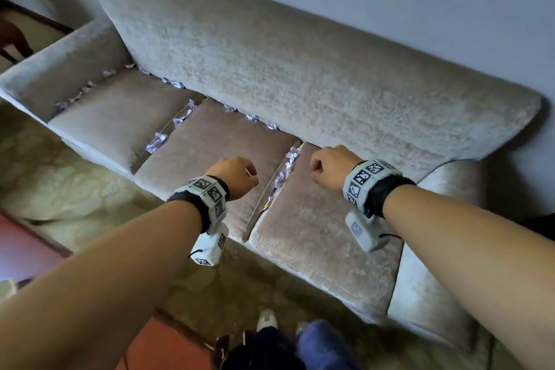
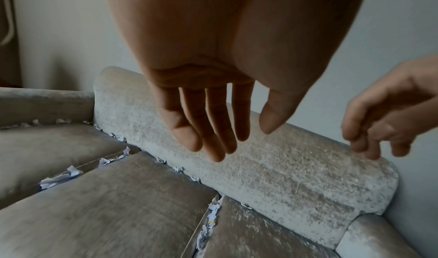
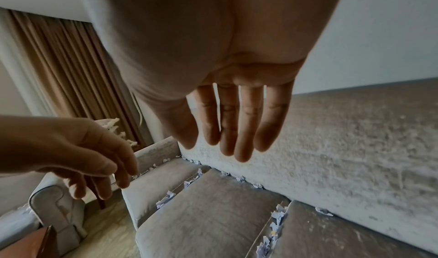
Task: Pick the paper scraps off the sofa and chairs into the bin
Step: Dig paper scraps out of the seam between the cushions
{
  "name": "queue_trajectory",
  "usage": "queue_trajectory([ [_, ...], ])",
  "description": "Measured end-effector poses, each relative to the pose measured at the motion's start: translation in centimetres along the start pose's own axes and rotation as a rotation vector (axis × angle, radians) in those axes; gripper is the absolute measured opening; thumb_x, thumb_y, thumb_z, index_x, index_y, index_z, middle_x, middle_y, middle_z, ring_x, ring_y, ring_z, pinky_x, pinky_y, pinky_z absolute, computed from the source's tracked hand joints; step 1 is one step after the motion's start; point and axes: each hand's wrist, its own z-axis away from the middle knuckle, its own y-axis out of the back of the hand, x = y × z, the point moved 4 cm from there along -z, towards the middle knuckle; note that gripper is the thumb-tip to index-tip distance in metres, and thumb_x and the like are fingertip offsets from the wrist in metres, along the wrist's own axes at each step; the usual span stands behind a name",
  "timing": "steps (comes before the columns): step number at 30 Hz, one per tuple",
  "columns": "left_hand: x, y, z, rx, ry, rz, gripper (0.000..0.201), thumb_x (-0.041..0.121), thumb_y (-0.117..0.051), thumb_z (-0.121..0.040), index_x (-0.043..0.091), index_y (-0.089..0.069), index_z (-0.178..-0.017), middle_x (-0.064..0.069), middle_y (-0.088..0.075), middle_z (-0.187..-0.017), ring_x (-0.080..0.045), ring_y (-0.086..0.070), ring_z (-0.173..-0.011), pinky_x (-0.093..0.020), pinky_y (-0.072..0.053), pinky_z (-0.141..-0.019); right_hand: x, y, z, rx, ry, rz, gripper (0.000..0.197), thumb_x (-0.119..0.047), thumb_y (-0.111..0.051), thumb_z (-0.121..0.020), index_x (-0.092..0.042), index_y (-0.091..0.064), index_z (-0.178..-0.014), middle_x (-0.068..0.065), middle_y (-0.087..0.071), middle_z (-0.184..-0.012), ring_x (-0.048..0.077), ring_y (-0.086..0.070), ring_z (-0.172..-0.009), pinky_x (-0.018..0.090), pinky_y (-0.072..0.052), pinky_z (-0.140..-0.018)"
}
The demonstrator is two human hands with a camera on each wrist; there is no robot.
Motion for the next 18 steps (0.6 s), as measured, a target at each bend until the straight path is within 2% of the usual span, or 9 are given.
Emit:
queue_trajectory([
  [1, -0.1, -0.1, -1.4, -0.009, 0.020, 0.020, 0.018, 0.036, -0.058, -0.093, 0.029, -0.067, -0.107, 0.003, -0.070, -0.111, -0.020, -0.063, -0.101, -0.033, -0.052, -0.087, 0.6, -0.1, -1.6, -0.011, -0.014, -0.023, 0.011, -0.025, -0.060, -0.085, -0.021, -0.071, -0.086, -0.013, -0.063, -0.100, 0.017, -0.064, -0.087, 0.035, -0.055, -0.080],
  [2, -0.3, -0.2, -2.8, -0.010, 0.042, 0.042, 0.018, 0.036, -0.058, -0.092, 0.030, -0.067, -0.106, 0.002, -0.070, -0.110, -0.020, -0.063, -0.101, -0.034, -0.053, -0.088, 1.3, -0.5, -3.2, -0.021, -0.024, -0.038, 0.009, -0.027, -0.060, -0.085, -0.023, -0.068, -0.085, -0.011, -0.066, -0.099, 0.018, -0.065, -0.087, 0.035, -0.056, -0.079],
  [4, -0.8, -0.8, -5.5, -0.012, 0.091, 0.079, 0.017, 0.036, -0.059, -0.091, 0.030, -0.068, -0.105, 0.001, -0.070, -0.111, -0.021, -0.063, -0.101, -0.034, -0.053, -0.088, 2.3, -1.9, -6.8, -0.068, -0.037, -0.020, 0.015, -0.029, -0.058, -0.089, -0.019, -0.068, -0.093, 0.000, -0.069, -0.098, 0.022, -0.065, -0.089, 0.032, -0.054, -0.079],
  [6, -1.3, -1.8, -7.9, -0.018, 0.137, 0.102, 0.018, 0.035, -0.059, -0.091, 0.029, -0.069, -0.105, 0.001, -0.070, -0.111, -0.021, -0.063, -0.101, -0.033, -0.052, -0.086, 2.7, -3.5, -10.3, -0.126, -0.027, -0.018, 0.017, -0.025, -0.057, -0.091, -0.015, -0.068, -0.099, 0.005, -0.068, -0.096, 0.023, -0.062, -0.089, 0.024, -0.046, -0.069],
  [8, -1.8, -3.0, -10.2, -0.025, 0.190, 0.127, 0.018, 0.035, -0.059, -0.091, 0.029, -0.069, -0.105, 0.002, -0.069, -0.110, -0.021, -0.064, -0.099, -0.033, -0.053, -0.085, 2.7, -4.9, -13.9, -0.162, 0.016, -0.044, 0.010, -0.023, -0.057, -0.089, -0.017, -0.064, -0.088, 0.005, -0.064, -0.088, 0.024, -0.060, -0.086, 0.022, -0.038, -0.061],
  [10, -2.4, -4.3, -12.5, -0.036, 0.240, 0.152, 0.017, 0.036, -0.059, -0.090, 0.030, -0.068, -0.103, 0.002, -0.070, -0.109, -0.021, -0.064, -0.098, -0.034, -0.054, -0.084, 3.1, -6.4, -17.6, -0.179, 0.058, -0.087, 0.008, -0.022, -0.059, -0.087, -0.022, -0.058, -0.079, 0.007, -0.066, -0.088, 0.027, -0.062, -0.089, 0.024, -0.040, -0.066],
  [13, -2.9, -6.5, -15.9, -0.064, 0.289, 0.171, 0.016, 0.036, -0.058, -0.090, 0.030, -0.068, -0.102, 0.002, -0.070, -0.108, -0.022, -0.064, -0.098, -0.033, -0.054, -0.083, 4.1, -7.9, -21.3, -0.205, 0.070, -0.108, 0.006, -0.023, -0.060, -0.087, -0.024, -0.060, -0.081, 0.005, -0.063, -0.084, 0.025, -0.059, -0.082, 0.025, -0.038, -0.066],
  [15, -3.3, -8.1, -17.8, -0.087, 0.323, 0.188, 0.015, 0.037, -0.057, -0.090, 0.032, -0.067, -0.100, 0.003, -0.069, -0.107, -0.021, -0.064, -0.097, -0.033, -0.054, -0.083, 4.7, -8.9, -23.4, -0.212, 0.070, -0.128, 0.006, -0.023, -0.058, -0.088, -0.023, -0.062, -0.083, 0.006, -0.064, -0.087, 0.024, -0.056, -0.077, 0.026, -0.040, -0.065],
  [18, -3.8, -10.9, -20.6, -0.134, 0.350, 0.210, 0.016, 0.036, -0.056, -0.090, 0.032, -0.066, -0.101, 0.003, -0.070, -0.107, -0.021, -0.065, -0.097, -0.036, -0.055, -0.087, 5.8, -11.4, -26.6, -0.253, 0.072, -0.150, 0.011, -0.022, -0.056, -0.085, -0.026, -0.056, -0.075, 0.008, -0.066, -0.087, 0.024, -0.054, -0.073, 0.027, -0.040, -0.064],
])
